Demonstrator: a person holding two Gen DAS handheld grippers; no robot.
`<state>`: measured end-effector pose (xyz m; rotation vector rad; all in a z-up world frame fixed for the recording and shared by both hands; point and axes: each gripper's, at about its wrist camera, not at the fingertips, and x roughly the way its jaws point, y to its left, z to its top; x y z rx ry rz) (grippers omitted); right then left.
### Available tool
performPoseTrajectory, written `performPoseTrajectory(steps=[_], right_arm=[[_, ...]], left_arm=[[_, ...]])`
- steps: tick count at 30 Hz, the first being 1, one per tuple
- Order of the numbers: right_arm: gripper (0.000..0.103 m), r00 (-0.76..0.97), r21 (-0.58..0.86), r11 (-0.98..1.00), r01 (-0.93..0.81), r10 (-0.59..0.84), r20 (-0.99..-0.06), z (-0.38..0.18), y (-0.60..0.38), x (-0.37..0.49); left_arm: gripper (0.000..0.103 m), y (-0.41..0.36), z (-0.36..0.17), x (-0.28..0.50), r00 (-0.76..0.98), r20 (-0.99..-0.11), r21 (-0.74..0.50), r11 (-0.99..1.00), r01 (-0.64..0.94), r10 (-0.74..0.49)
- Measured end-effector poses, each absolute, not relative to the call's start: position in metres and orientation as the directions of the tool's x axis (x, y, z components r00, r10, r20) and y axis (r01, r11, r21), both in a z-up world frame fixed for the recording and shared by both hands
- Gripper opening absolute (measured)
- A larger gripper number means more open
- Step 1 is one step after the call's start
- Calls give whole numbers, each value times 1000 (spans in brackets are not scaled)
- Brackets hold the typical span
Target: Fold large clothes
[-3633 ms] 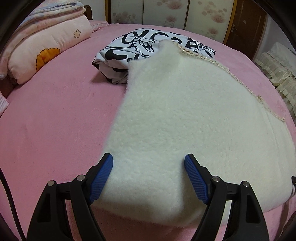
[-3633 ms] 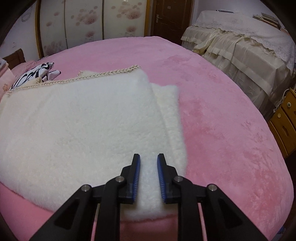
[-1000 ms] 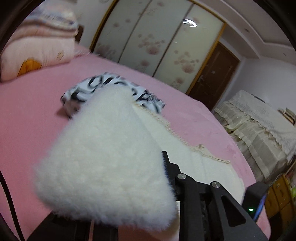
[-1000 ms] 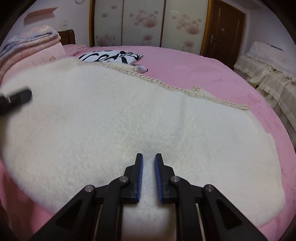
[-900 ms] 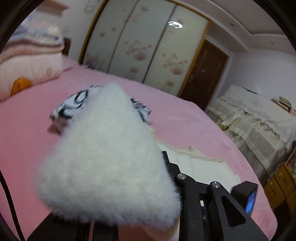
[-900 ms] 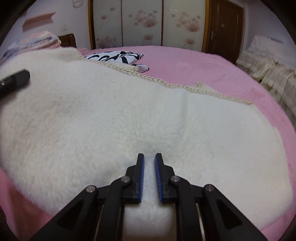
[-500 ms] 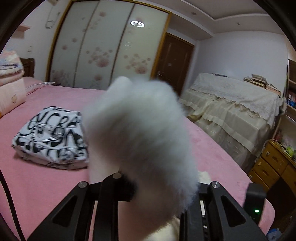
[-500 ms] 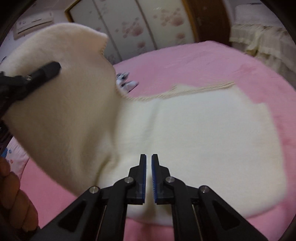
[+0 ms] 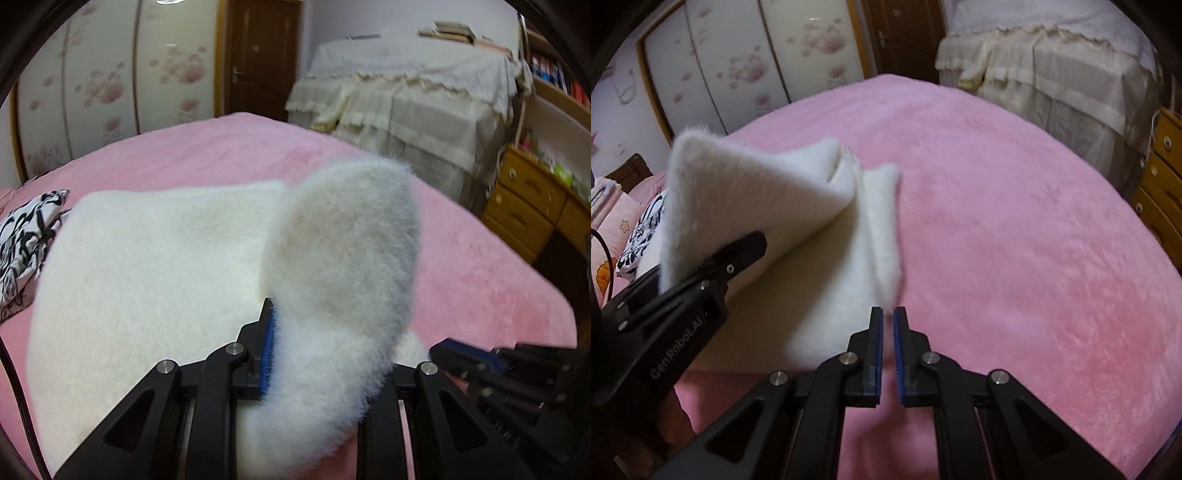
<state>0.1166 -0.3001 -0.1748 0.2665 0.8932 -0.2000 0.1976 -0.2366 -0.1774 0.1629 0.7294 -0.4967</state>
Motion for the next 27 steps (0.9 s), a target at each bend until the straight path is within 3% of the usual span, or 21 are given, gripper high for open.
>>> performPoseTrajectory(steps=[4,6,8,10,12,16,20,22,27], right_arm=[[6,600,190,937,294,-26,-800,-174,-311,116],[8,604,230,927,298,4,-797,-168,-315,118],[18,614,270,917,295,35,-789,-160,-321,117],[36,635,307,907,287,60,-770,-148,-329,116],[37,663,342,901,267,86,-743,-133,-331,114],[48,688,418,882,216,166,-706,-109,-329,115],[50,702,435,892,119,235,-673,-87,-306,125],[51,682,428,898,97,254,-686,-83,-297,139],[51,572,432,890,143,282,-770,-102,-284,171]], left_arm=[[28,-240,-167,193,620,-699,18,857,514,-357],[52,-242,-157,188,591,-720,11,845,535,-365],[65,-236,-138,184,563,-718,-39,832,553,-408],[71,-226,-116,171,557,-699,-79,822,564,-449],[81,-216,-100,160,572,-682,-90,829,552,-455],[85,-177,-74,150,647,-649,-85,884,460,-399],[85,-137,-81,168,683,-693,-21,954,299,-229],[85,-121,-95,181,658,-732,-22,972,234,-175],[85,-73,-126,203,573,-801,-120,985,125,-171]])
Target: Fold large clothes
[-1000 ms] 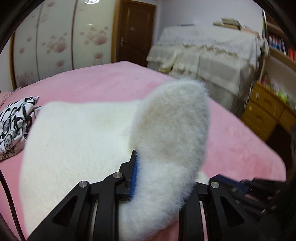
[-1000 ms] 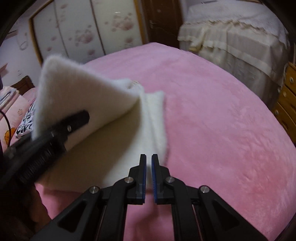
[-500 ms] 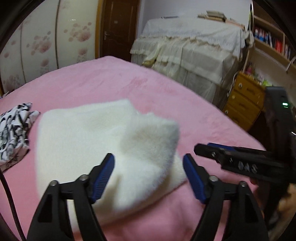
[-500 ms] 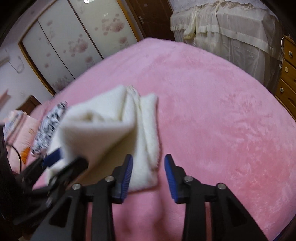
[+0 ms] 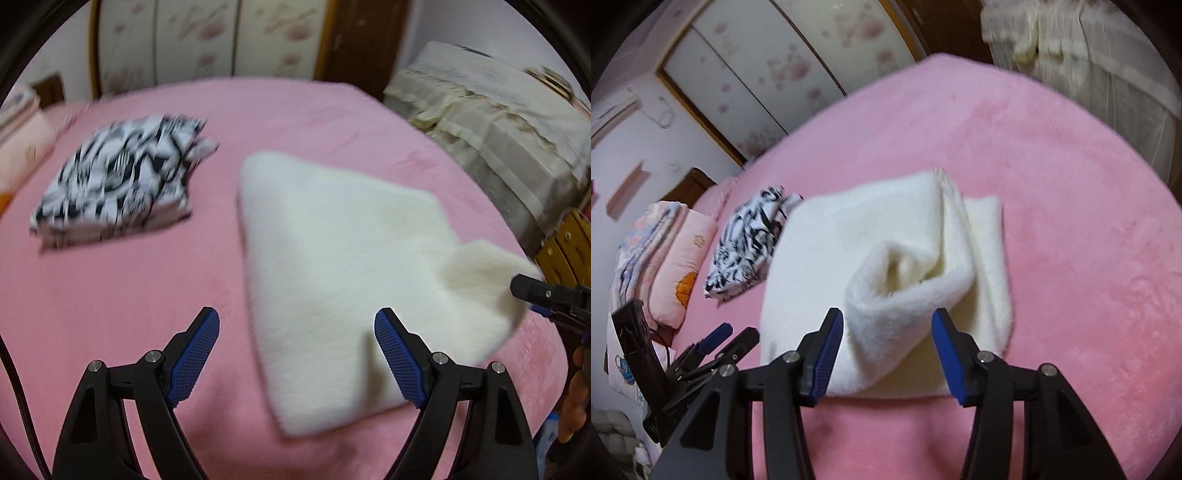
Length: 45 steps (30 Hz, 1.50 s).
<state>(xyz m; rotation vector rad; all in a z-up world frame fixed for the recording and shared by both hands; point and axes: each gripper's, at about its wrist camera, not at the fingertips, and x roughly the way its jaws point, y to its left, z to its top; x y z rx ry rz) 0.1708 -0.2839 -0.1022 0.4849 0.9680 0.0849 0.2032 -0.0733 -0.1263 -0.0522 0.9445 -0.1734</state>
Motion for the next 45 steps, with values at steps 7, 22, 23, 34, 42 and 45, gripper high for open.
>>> performPoseTrajectory(steps=[7,22,23,34,42,45], right_arm=[[50,517,421,887,191,273,-811,-120,-285,190],[17,612,368,911,186,186,-769,-135,-314,134],[17,593,374,904,208,188,-783,-150,-317,129],[41,575,313,918,245,122,-809,-156,-317,121],[44,600,328,928,178,162,-783,-122,-333,191],[44,573,322,932,167,174,-800,-133,-339,239]], left_arm=[[85,-69,-142,218,554,-804,-177,977,122,-215],[71,-136,-143,203,577,-785,-67,958,280,-224],[71,-144,-147,196,599,-780,0,956,295,-184],[79,-145,-138,197,561,-805,2,944,331,-195],[80,-112,-125,267,505,-821,-131,949,287,-266],[80,-106,-135,301,477,-840,-144,953,267,-260]])
